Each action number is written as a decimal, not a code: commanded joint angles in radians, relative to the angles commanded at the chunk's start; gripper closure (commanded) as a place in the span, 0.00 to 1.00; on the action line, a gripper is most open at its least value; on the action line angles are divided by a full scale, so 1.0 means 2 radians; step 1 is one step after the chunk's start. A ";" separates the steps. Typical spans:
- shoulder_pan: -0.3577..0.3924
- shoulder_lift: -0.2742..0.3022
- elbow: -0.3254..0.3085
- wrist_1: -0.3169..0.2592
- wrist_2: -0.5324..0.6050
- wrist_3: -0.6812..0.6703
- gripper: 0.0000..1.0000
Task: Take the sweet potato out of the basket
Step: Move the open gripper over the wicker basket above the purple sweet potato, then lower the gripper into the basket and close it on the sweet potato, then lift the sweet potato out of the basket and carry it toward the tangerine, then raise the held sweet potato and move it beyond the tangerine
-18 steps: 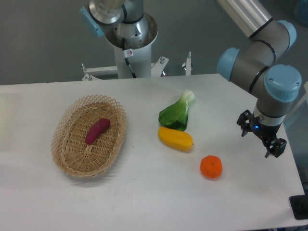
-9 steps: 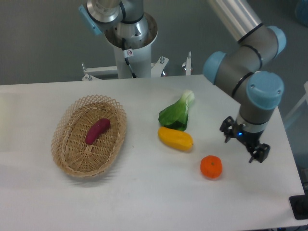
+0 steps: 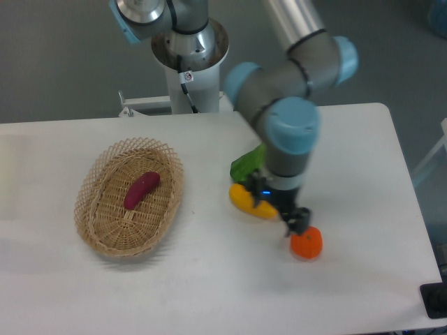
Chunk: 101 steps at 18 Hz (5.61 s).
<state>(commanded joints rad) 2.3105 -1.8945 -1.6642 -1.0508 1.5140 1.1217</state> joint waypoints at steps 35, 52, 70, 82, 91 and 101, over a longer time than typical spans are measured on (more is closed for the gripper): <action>-0.132 -0.015 -0.144 0.078 0.005 -0.246 0.15; -0.114 0.016 -0.111 0.067 0.002 -0.240 0.79; 0.032 -0.010 0.015 0.061 0.011 -0.112 0.79; 0.138 -0.064 0.106 -0.018 0.011 0.071 0.79; 0.182 -0.133 0.217 -0.067 0.014 0.156 0.78; 0.192 -0.146 0.232 -0.074 0.032 0.186 0.78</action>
<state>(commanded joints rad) 2.6952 -2.1859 -1.2011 -1.1996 1.5785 1.4941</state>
